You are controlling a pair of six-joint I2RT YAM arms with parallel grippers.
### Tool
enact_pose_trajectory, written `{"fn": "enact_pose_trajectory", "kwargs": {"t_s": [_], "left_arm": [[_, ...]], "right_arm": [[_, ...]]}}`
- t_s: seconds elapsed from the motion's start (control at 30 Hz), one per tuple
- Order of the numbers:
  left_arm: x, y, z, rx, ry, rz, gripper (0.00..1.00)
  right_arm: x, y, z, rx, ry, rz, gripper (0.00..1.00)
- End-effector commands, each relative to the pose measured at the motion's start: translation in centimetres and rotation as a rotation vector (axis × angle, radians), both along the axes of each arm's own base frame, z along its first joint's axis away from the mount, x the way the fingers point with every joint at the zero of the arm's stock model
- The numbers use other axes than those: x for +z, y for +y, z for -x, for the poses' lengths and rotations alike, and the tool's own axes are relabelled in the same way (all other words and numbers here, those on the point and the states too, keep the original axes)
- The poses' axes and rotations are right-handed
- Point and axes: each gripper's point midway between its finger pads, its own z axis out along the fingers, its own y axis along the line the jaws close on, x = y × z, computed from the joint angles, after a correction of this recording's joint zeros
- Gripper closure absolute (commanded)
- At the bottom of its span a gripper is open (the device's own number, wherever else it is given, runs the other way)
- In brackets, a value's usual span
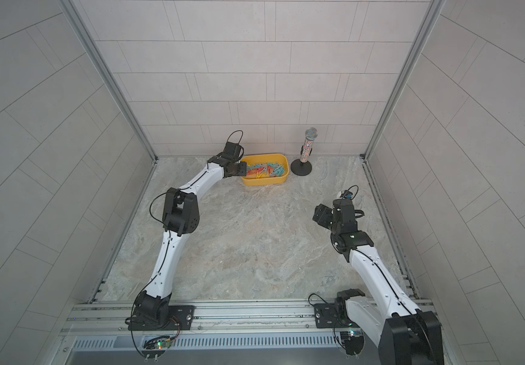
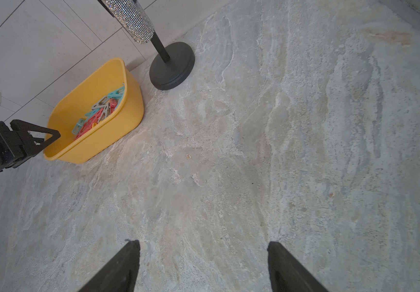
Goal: Take the clothespins out of the storage box
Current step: Move the storage box to the center of the board.
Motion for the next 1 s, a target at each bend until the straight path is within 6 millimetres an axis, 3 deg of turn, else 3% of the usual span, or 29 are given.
{"fn": "enact_pose_trajectory", "kwargs": {"t_s": [0.0, 0.27, 0.47, 0.63, 0.77, 0.87, 0.9, 0.97], "left_arm": [[0.0, -0.1, -0.6, 0.017, -0.014, 0.002, 0.49], [-0.3, 0.5, -0.5, 0.037, -0.001, -0.006, 0.60], [0.2, 1.5, 0.0, 0.055, 0.008, -0.004, 0.82], [1.8, 2.9, 1.1, 0.055, -0.007, -0.014, 0.93], [2.9, 4.6, 3.2, 0.033, 0.014, -0.042, 1.00], [3.2, 5.8, 5.9, -0.020, 0.059, -0.078, 1.00], [3.4, 6.2, 6.9, -0.042, 0.069, -0.092, 1.00], [3.4, 6.6, 9.0, -0.098, 0.090, -0.123, 1.00]], "right_arm": [[-0.3, -0.3, 0.5, -0.006, 0.009, 0.023, 0.18], [0.0, -0.4, 0.7, -0.008, 0.002, 0.027, 0.21], [0.3, -0.3, 0.9, -0.005, -0.004, 0.023, 0.23], [0.7, -0.1, 1.1, 0.009, -0.010, 0.015, 0.23], [1.2, 0.2, 1.2, 0.025, -0.010, 0.014, 0.23], [1.0, 0.6, 1.5, 0.050, 0.002, 0.014, 0.23], [2.2, 0.8, 1.2, 0.061, -0.023, 0.010, 0.23], [2.4, 1.3, 1.1, 0.085, -0.026, 0.005, 0.23]]}}
